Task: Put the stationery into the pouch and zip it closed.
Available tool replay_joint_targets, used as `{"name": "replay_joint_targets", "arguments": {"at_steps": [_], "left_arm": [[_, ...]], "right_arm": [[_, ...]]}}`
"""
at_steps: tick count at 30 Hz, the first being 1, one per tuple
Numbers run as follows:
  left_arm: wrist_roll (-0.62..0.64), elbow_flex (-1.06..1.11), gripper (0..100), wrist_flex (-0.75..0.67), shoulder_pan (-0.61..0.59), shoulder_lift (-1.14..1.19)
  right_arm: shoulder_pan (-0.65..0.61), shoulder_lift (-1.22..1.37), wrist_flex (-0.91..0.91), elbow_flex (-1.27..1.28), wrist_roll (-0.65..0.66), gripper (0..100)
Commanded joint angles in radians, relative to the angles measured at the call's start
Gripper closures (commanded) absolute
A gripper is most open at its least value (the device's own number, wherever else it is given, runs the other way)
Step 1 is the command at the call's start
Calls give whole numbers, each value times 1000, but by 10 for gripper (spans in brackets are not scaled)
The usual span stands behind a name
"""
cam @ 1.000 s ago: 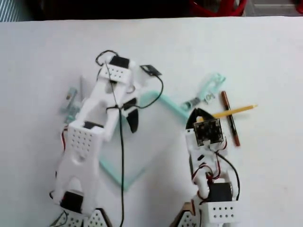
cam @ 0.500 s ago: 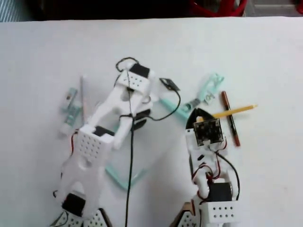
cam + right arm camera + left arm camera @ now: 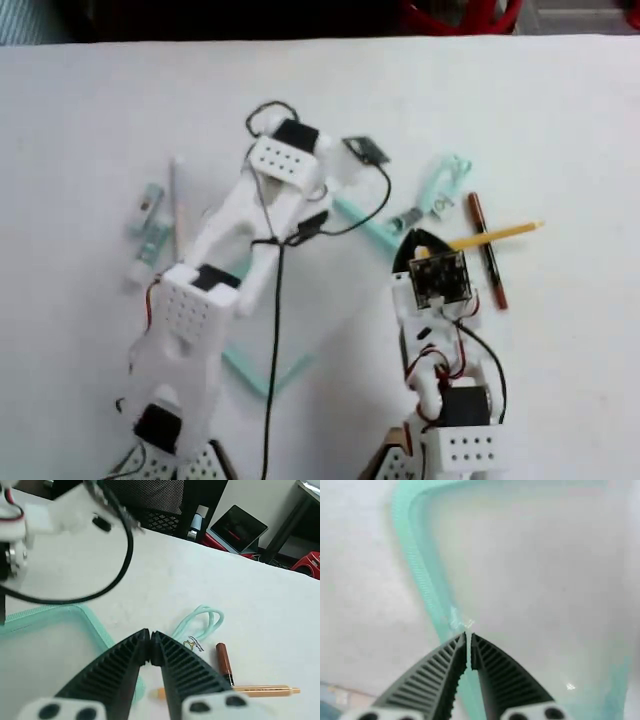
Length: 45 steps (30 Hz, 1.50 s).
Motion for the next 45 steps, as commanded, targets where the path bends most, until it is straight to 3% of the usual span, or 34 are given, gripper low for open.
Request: {"name": "replay_joint_targets", "arguments": {"at_steps": [1, 8, 12, 19, 23, 28, 34, 37, 40, 45], "left_arm": [[11, -41, 961, -26, -44, -189], [14, -48, 961, -161, -200, -67], [74, -64, 955, -206, -213, 41], [338, -249, 728, -55, -203, 76], [316, -255, 766, -11, -193, 79], [315, -209, 836, -57, -203, 79], [345, -201, 842, -58, -219, 79], [367, -210, 842, -57, -225, 68], [370, -213, 842, -52, -239, 54], [371, -193, 845, 8, -268, -62]], "right_arm": [[-2, -10, 2, 9, 11, 981], [-5, -10, 4, 9, 11, 981], [4, -10, -8, 9, 11, 981], [143, -1, -85, -21, 8, 981], [145, 97, 64, -176, 3, 981], [97, 447, 196, -450, 0, 981], [31, 881, 395, -836, -163, 965], [-15, 1041, 481, -994, -247, 860], [-30, 1176, 561, -1125, -417, 758], [-25, 1388, 590, -1269, -614, 751]]}}
